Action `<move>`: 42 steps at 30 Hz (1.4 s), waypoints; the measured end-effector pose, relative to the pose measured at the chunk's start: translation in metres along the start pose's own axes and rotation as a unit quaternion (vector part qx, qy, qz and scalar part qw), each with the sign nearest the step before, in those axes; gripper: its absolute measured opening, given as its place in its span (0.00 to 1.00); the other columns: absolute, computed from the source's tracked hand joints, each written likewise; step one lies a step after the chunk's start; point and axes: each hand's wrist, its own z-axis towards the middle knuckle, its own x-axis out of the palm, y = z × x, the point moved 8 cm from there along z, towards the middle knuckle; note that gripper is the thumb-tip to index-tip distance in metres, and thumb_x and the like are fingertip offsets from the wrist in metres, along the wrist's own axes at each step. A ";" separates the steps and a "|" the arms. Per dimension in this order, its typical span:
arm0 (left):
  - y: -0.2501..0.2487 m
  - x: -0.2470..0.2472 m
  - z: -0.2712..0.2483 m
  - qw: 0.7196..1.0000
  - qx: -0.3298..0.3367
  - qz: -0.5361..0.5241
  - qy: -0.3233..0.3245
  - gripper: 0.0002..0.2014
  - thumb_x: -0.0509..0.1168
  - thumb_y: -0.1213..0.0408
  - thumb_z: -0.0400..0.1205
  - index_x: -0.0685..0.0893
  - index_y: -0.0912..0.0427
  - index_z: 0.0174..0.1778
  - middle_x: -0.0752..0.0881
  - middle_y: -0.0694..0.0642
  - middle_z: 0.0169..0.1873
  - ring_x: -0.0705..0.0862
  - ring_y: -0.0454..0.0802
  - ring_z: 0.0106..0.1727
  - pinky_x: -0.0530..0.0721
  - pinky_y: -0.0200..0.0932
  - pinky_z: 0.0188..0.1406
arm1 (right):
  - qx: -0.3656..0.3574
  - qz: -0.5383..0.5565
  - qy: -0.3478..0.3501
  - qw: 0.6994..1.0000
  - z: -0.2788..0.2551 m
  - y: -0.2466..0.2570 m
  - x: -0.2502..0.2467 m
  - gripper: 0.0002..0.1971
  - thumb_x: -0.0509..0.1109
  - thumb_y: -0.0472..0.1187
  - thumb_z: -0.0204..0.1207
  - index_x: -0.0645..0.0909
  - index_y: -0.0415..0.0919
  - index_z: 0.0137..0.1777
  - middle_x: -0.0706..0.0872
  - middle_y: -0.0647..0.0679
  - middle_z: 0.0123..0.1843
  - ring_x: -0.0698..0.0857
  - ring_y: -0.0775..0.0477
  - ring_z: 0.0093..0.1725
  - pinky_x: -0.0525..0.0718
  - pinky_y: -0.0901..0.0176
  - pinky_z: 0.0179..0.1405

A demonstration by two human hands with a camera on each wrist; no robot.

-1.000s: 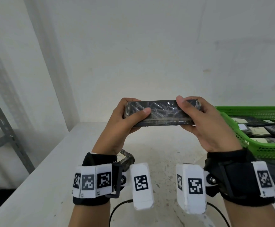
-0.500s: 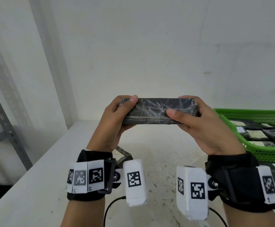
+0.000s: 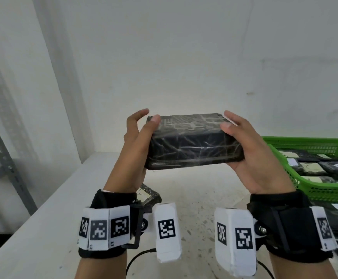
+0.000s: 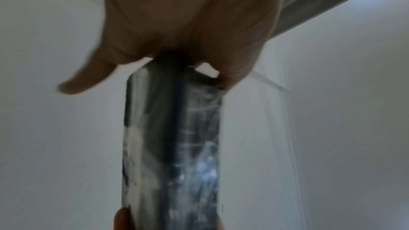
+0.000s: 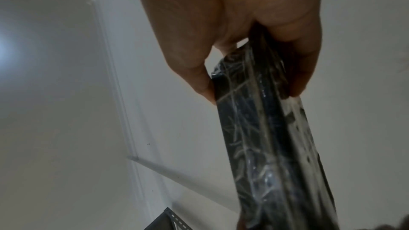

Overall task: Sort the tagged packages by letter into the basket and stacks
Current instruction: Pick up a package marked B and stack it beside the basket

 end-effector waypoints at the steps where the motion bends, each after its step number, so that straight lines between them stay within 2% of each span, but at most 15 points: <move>1: 0.007 0.001 0.001 0.999 -0.040 -0.007 0.004 0.30 0.69 0.43 0.80 0.69 0.46 0.76 0.85 0.58 0.61 0.90 0.51 0.53 0.90 0.53 0.51 | -0.009 -0.002 -0.002 1.000 -0.001 0.001 0.000 0.27 0.73 0.45 0.72 0.76 0.57 0.73 0.90 0.51 0.58 0.88 0.51 0.61 0.80 0.44 0.69; 4: 0.026 0.009 -0.001 0.990 -0.132 0.002 0.045 0.43 0.74 0.44 0.73 0.68 0.63 0.79 0.87 0.64 0.62 0.90 0.56 0.57 0.90 0.53 0.49 | -0.034 -0.013 -0.014 0.999 -0.001 0.003 -0.002 0.31 0.75 0.44 0.72 0.73 0.63 0.75 0.90 0.49 0.58 0.86 0.48 0.66 0.73 0.37 0.76; 7: 0.023 0.001 0.002 0.995 -0.100 -0.015 0.003 0.28 0.69 0.54 0.82 0.77 0.69 0.72 0.88 0.67 0.61 0.90 0.56 0.55 0.90 0.48 0.45 | -0.012 -0.020 -0.005 1.000 0.003 -0.002 -0.005 0.43 0.77 0.50 0.61 0.68 0.56 0.80 0.92 0.54 0.56 0.86 0.50 0.65 0.73 0.39 0.77; 12: 0.011 -0.008 0.002 0.999 -0.042 -0.010 -0.015 0.38 0.74 0.53 0.71 0.74 0.67 0.75 0.89 0.64 0.59 0.91 0.58 0.55 0.89 0.52 0.49 | 0.037 -0.042 0.036 0.998 0.007 -0.013 -0.003 0.36 0.73 0.51 0.72 0.69 0.42 0.80 0.89 0.47 0.65 0.89 0.48 0.62 0.82 0.42 0.68; 15: 0.006 -0.003 -0.002 0.999 -0.045 0.003 0.015 0.32 0.78 0.52 0.71 0.82 0.65 0.68 0.91 0.61 0.55 0.90 0.57 0.55 0.86 0.59 0.57 | 0.054 -0.035 0.031 0.997 0.008 -0.016 -0.009 0.46 0.77 0.47 0.64 0.65 0.35 0.82 0.89 0.43 0.64 0.90 0.46 0.59 0.84 0.46 0.65; 17: 0.007 0.000 -0.003 0.998 -0.053 0.003 0.019 0.26 0.72 0.45 0.72 0.88 0.61 0.58 0.93 0.57 0.51 0.91 0.54 0.52 0.87 0.55 0.54 | 0.048 -0.065 0.051 0.995 0.007 -0.013 -0.008 0.35 0.76 0.43 0.67 0.74 0.34 0.75 0.91 0.42 0.59 0.91 0.47 0.55 0.85 0.48 0.61; 19: 0.006 -0.001 -0.003 0.999 -0.041 -0.004 0.003 0.17 0.68 0.51 0.79 0.89 0.62 0.51 0.93 0.56 0.44 0.92 0.51 0.44 0.89 0.44 0.40 | 0.036 -0.095 0.058 0.993 0.005 -0.009 -0.006 0.24 0.77 0.41 0.72 0.81 0.37 0.67 0.92 0.42 0.56 0.91 0.46 0.52 0.84 0.46 0.59; 21: 0.004 -0.002 -0.003 1.000 -0.025 -0.010 -0.012 0.12 0.67 0.59 0.83 0.89 0.65 0.49 0.93 0.57 0.39 0.91 0.50 0.38 0.87 0.39 0.32 | 0.019 -0.100 0.047 0.994 0.004 -0.005 -0.004 0.26 0.80 0.50 0.68 0.84 0.38 0.63 0.92 0.42 0.55 0.91 0.45 0.53 0.83 0.44 0.57; 23: 0.002 -0.003 -0.003 1.000 -0.014 -0.011 -0.010 0.09 0.67 0.62 0.83 0.88 0.65 0.47 0.93 0.56 0.37 0.91 0.49 0.37 0.87 0.38 0.31 | 0.010 -0.094 0.035 0.995 0.004 -0.004 -0.002 0.29 0.75 0.59 0.67 0.86 0.37 0.60 0.93 0.43 0.52 0.91 0.46 0.52 0.85 0.52 0.52; 26: 0.000 -0.006 -0.002 1.000 -0.011 -0.016 -0.009 0.09 0.67 0.59 0.83 0.88 0.62 0.47 0.92 0.54 0.37 0.91 0.50 0.39 0.87 0.39 0.32 | -0.003 -0.066 0.015 0.998 0.005 -0.007 -0.006 0.13 0.69 0.48 0.79 0.87 0.38 0.52 0.93 0.50 0.42 0.91 0.56 0.41 0.84 0.67 0.39; 28: 0.001 -0.006 -0.002 1.000 -0.020 -0.018 -0.014 0.15 0.67 0.48 0.79 0.89 0.57 0.46 0.93 0.54 0.39 0.91 0.52 0.43 0.89 0.44 0.40 | -0.005 -0.067 0.018 0.998 0.007 -0.010 -0.005 0.08 0.68 0.43 0.81 0.86 0.39 0.49 0.92 0.53 0.35 0.90 0.60 0.36 0.83 0.71 0.34; 30: 0.003 -0.006 -0.002 0.999 -0.018 -0.008 -0.036 0.19 0.68 0.42 0.75 0.89 0.56 0.44 0.93 0.53 0.39 0.92 0.51 0.44 0.89 0.45 0.42 | 0.003 -0.079 0.023 0.997 0.008 -0.014 -0.005 0.08 0.67 0.42 0.81 0.85 0.39 0.48 0.91 0.55 0.33 0.89 0.60 0.34 0.83 0.70 0.35; 33: 0.003 -0.006 -0.003 0.998 0.004 0.002 -0.067 0.16 0.67 0.49 0.82 0.89 0.60 0.42 0.92 0.53 0.35 0.92 0.49 0.40 0.90 0.43 0.37 | 0.019 -0.081 0.033 0.996 0.007 -0.014 -0.004 0.12 0.67 0.46 0.81 0.86 0.38 0.52 0.92 0.53 0.36 0.89 0.58 0.36 0.83 0.67 0.38; 37: 0.001 -0.005 -0.004 0.998 0.011 0.013 -0.063 0.15 0.66 0.51 0.83 0.89 0.60 0.45 0.92 0.55 0.40 0.91 0.51 0.43 0.90 0.48 0.42 | 0.025 -0.047 0.027 0.998 0.005 -0.010 0.001 0.28 0.62 0.64 0.71 0.88 0.40 0.53 0.94 0.48 0.45 0.92 0.52 0.46 0.89 0.60 0.49; 42: -0.002 0.001 -0.007 0.999 0.003 0.006 -0.044 0.16 0.66 0.48 0.82 0.89 0.58 0.48 0.92 0.53 0.41 0.91 0.49 0.44 0.87 0.42 0.38 | 0.018 -0.044 -0.042 0.998 0.006 -0.014 -0.001 0.22 0.62 0.56 0.83 0.87 0.39 0.43 0.94 0.47 0.41 0.93 0.51 0.43 0.89 0.62 0.42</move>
